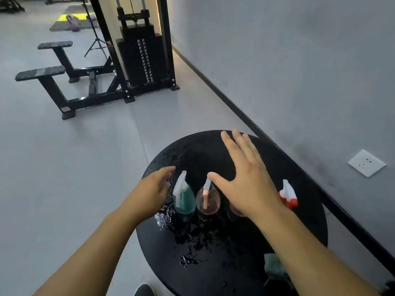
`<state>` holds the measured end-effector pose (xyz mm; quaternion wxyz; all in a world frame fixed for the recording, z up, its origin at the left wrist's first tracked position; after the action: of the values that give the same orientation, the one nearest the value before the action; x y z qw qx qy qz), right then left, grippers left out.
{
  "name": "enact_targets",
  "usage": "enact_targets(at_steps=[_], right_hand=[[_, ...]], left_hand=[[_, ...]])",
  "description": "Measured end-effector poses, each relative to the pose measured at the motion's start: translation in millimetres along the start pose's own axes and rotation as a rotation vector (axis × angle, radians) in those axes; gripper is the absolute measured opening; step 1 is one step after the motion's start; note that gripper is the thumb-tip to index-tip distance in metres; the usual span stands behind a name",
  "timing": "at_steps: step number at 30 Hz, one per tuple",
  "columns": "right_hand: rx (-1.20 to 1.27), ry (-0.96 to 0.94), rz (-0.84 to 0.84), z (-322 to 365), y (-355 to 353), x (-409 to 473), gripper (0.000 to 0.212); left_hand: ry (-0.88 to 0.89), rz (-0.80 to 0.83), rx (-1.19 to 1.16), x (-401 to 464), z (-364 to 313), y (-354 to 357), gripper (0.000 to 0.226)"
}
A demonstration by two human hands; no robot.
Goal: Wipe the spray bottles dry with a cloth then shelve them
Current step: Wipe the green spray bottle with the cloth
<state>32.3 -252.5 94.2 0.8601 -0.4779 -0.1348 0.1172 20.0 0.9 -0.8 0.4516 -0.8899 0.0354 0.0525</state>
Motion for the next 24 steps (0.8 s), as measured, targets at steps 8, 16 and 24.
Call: enact_targets(at_steps=[8,16,24], right_hand=[[-0.009,-0.01,0.014,-9,8,2,0.091],[-0.005,0.0,0.025,-17,7,0,0.092],[-0.023,-0.004,0.068,-21,9,1,0.093]], left_hand=[[-0.071,0.214,-0.244,10,15,19,0.048],[-0.102,0.221,-0.435,17,11,27,0.036],[-0.151,0.118,-0.603,22,30,40,0.02]])
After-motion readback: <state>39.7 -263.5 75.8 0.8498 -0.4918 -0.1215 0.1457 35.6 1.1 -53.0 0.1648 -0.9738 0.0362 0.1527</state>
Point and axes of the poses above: each hand's wrist, its own x-axis towards the middle knuckle, its own y-axis out of the palm, z = x × y, the point moved 2 cm from there along x, towards the middle knuckle, and after that the axes turned 6 degrees about z, right-handed, at the moved point
